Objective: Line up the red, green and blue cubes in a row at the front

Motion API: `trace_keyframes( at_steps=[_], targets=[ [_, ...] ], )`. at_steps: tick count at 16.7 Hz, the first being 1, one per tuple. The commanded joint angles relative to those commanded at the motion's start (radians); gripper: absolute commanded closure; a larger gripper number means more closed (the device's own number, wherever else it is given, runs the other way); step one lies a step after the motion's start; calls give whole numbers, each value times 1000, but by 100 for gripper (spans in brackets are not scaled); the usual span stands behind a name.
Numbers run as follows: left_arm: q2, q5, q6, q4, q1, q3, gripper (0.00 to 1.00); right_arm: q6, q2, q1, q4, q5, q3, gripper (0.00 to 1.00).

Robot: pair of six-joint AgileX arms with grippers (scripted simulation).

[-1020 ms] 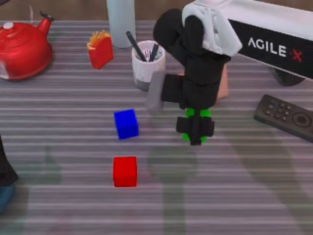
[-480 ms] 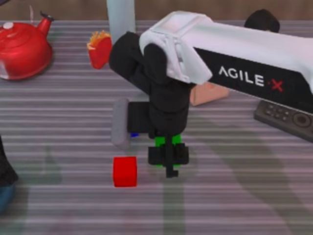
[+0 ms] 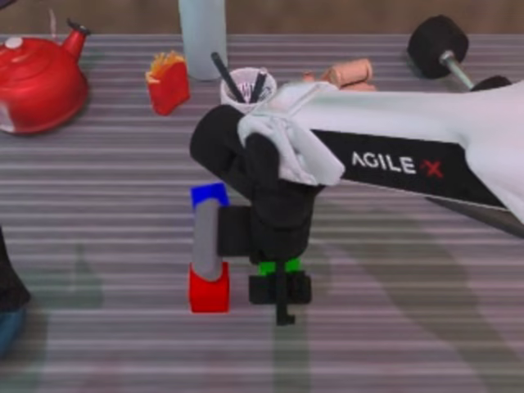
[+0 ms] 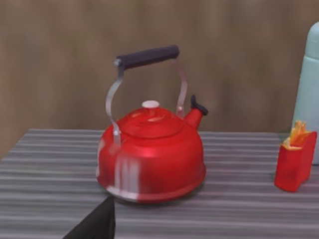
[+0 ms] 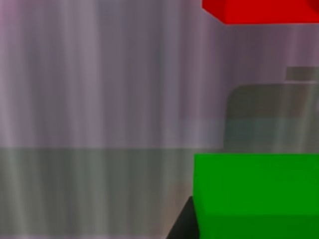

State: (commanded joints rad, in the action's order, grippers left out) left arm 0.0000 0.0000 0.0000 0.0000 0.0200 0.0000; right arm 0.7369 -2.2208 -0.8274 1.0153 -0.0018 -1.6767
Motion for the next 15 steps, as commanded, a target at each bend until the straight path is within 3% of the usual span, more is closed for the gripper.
trace_keyframes(
  at_steps=[5,15],
  targets=[
    [0,0,0,0,0,0,0,1,-8,-2,-26,0,24,100],
    [0,0,0,0,0,0,0,1,-8,-2,-26,0,24,25]
  ],
)
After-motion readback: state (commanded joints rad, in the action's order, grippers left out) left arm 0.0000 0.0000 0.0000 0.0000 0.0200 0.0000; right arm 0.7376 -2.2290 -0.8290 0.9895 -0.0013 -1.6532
